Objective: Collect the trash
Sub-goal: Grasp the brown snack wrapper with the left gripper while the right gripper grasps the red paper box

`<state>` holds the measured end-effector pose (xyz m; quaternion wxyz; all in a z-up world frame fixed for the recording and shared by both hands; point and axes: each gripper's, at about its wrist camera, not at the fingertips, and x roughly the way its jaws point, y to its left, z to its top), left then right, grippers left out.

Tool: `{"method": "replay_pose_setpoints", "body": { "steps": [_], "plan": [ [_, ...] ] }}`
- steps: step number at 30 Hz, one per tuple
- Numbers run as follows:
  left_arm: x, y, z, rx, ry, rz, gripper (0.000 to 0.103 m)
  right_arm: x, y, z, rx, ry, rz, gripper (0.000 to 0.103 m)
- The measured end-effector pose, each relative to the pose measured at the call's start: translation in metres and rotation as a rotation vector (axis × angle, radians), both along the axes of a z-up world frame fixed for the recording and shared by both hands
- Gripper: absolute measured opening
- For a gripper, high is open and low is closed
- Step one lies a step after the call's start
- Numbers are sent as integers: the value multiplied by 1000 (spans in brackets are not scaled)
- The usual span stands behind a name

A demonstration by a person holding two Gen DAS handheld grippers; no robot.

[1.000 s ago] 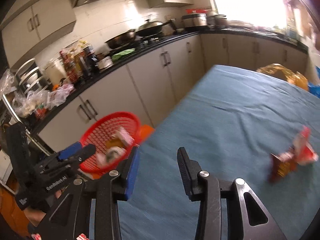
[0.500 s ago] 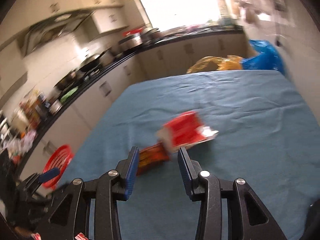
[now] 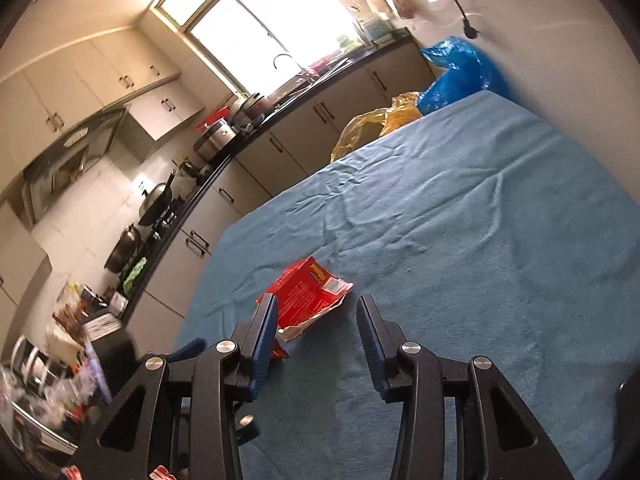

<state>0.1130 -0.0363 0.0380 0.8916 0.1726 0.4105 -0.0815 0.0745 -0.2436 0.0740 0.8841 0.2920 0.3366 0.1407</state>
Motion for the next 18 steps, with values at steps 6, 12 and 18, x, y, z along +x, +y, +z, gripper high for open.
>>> {"method": "replay_pose_setpoints", "body": {
  "steps": [6, 12, 18],
  "plan": [
    [14, 13, -19, -68, 69, 59, 37, 6, -2, -10, 46, 34, 27, 46],
    [-4, 42, -18, -155, 48, 114, 32, 16, 9, -27, 43, 88, 66, 46],
    [-18, 79, -5, -227, -41, 201, 32, 33, 23, -37, 111, 169, 103, 46]
  ]
}}
